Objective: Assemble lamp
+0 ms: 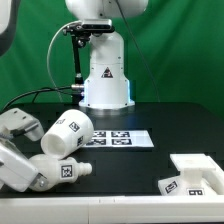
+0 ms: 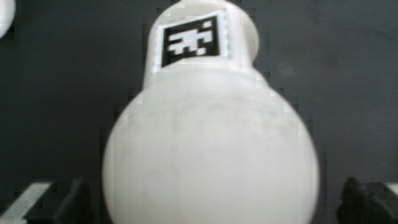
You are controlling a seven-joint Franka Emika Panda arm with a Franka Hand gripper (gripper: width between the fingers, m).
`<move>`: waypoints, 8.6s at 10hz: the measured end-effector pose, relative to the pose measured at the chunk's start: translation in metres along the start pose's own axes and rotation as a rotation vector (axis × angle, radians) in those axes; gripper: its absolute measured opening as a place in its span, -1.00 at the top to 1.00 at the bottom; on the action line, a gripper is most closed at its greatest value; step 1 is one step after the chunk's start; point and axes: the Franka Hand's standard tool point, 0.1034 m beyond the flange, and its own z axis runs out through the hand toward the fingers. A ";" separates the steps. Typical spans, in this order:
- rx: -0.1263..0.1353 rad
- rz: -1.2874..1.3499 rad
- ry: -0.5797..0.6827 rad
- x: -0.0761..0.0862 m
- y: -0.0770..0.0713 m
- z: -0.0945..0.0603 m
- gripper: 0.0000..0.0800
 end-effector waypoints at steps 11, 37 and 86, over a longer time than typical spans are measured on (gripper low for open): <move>-0.073 0.027 -0.280 -0.003 0.032 0.007 -0.40; -0.082 0.038 -0.296 -0.020 0.031 0.018 0.99; -0.377 -0.398 -0.275 -0.050 0.018 0.052 -0.68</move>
Offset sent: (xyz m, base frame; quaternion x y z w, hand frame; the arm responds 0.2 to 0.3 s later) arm 0.0000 0.0000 0.0000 0.0000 0.0000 0.0000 1.0000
